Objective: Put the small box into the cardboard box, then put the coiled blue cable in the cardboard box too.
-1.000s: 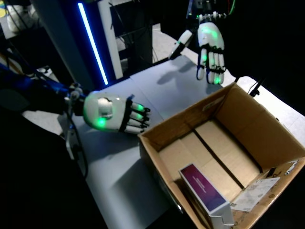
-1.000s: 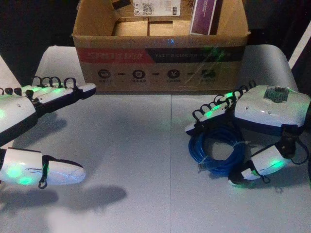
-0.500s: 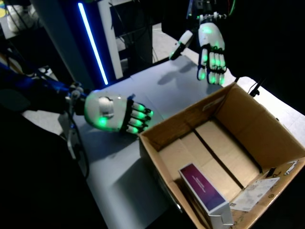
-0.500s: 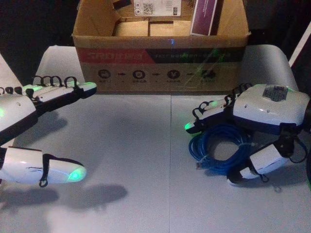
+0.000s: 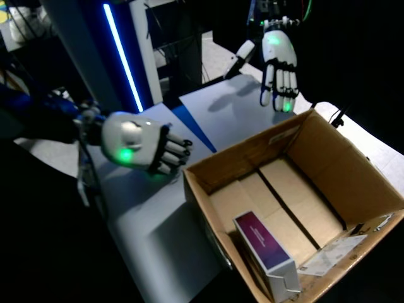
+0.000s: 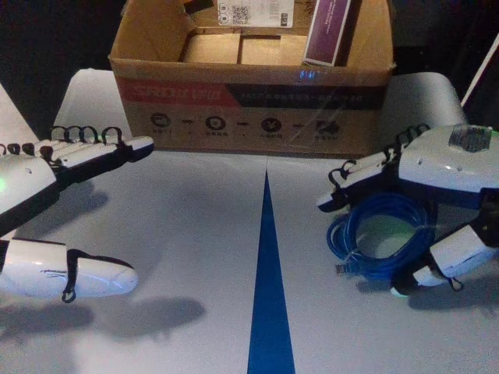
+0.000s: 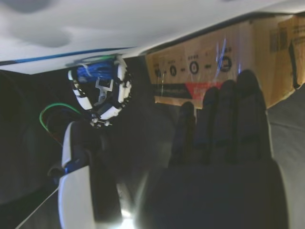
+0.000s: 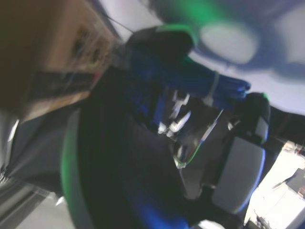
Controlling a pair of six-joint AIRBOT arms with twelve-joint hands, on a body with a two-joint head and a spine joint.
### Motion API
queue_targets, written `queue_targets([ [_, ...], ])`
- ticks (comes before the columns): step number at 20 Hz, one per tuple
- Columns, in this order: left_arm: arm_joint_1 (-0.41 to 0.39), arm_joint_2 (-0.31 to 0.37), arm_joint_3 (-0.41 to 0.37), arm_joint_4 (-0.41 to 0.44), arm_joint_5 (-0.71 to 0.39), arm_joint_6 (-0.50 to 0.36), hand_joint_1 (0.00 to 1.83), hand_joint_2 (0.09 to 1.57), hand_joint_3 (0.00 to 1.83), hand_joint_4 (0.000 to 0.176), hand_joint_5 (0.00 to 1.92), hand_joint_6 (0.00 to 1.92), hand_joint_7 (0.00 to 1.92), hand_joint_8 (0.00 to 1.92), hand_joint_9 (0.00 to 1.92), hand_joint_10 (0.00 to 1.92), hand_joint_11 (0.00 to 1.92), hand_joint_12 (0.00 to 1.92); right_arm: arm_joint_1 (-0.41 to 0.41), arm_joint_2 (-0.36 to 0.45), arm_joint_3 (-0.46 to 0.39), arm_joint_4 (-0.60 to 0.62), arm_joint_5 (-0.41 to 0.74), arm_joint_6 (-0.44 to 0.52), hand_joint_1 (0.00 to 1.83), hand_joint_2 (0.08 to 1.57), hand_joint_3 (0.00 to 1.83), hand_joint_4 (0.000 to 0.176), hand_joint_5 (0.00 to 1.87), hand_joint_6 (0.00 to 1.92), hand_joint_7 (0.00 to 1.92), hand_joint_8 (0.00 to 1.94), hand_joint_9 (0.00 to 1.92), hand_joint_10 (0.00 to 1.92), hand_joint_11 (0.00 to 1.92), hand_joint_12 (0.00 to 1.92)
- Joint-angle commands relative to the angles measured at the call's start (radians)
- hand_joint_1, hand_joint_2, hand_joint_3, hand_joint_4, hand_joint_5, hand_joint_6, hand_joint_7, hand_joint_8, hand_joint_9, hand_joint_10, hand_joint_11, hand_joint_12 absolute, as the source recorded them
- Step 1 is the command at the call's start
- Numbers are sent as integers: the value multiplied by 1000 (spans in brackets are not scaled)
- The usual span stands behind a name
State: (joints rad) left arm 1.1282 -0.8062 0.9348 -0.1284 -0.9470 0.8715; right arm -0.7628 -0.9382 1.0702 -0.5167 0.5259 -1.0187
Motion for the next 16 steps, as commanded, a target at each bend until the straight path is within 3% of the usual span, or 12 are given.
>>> queue_targets([
  [1,-5,-2,4,-8,-121,-5,483,873,0,176,100,1,112,2,108,3,0,376,22,5,-9,33,134,4,1183,1227,0,0,803,1178,766,1498,850,1571,883,1548],
  [2,-5,-2,4,-8,-121,-5,483,870,0,176,103,1,116,2,112,3,0,409,24,10,-12,34,141,4,1180,1227,0,0,763,1232,795,1454,855,1561,896,1542],
  [5,-4,-3,4,-8,-121,-5,492,871,0,176,115,2,119,1,117,2,0,440,35,33,-28,40,161,4,1228,1201,0,0,841,1038,813,1489,901,1568,1007,1556],
  [6,-4,-3,5,-8,-122,-5,495,866,0,172,120,1,126,1,127,3,0,478,46,46,-35,40,180,4,1240,1191,1,0,807,1071,868,1423,956,1573,1081,1585],
  [7,-4,-4,5,-10,-122,-5,504,869,0,171,120,0,122,0,121,0,0,465,50,60,-43,46,215,4,1199,1223,3,0,745,1220,816,1460,935,1612,1089,1650],
  [8,-4,-4,5,-10,-122,-5,502,870,1,169,122,1,125,1,124,2,0,465,56,73,-49,55,243,4,1205,1233,2,0,739,1195,796,1530,932,1640,1097,1698],
  [11,-3,-8,7,-13,-124,-6,521,874,0,174,125,1,122,0,130,0,0,505,79,113,-68,86,321,4,1190,1227,0,0,674,1365,868,1326,973,1472,1104,1537],
  [12,-3,-8,7,-14,-125,-6,559,853,0,176,130,0,120,1,135,1,0,569,82,125,-69,112,358,4,1173,1254,2,0,610,1455,842,1360,933,1474,1029,1617],
  [15,-3,-10,9,-14,-127,-6,574,847,0,176,127,0,124,1,166,5,11,752,91,144,-67,175,446,4,1196,1276,3,0,634,1301,751,1620,928,1642,1052,1788],
  [16,-3,-11,9,-14,-127,-6,570,845,0,176,127,0,123,0,170,6,18,757,101,144,-64,186,456,4,1144,1324,3,0,551,1461,687,1686,913,1715,1039,1849],
])
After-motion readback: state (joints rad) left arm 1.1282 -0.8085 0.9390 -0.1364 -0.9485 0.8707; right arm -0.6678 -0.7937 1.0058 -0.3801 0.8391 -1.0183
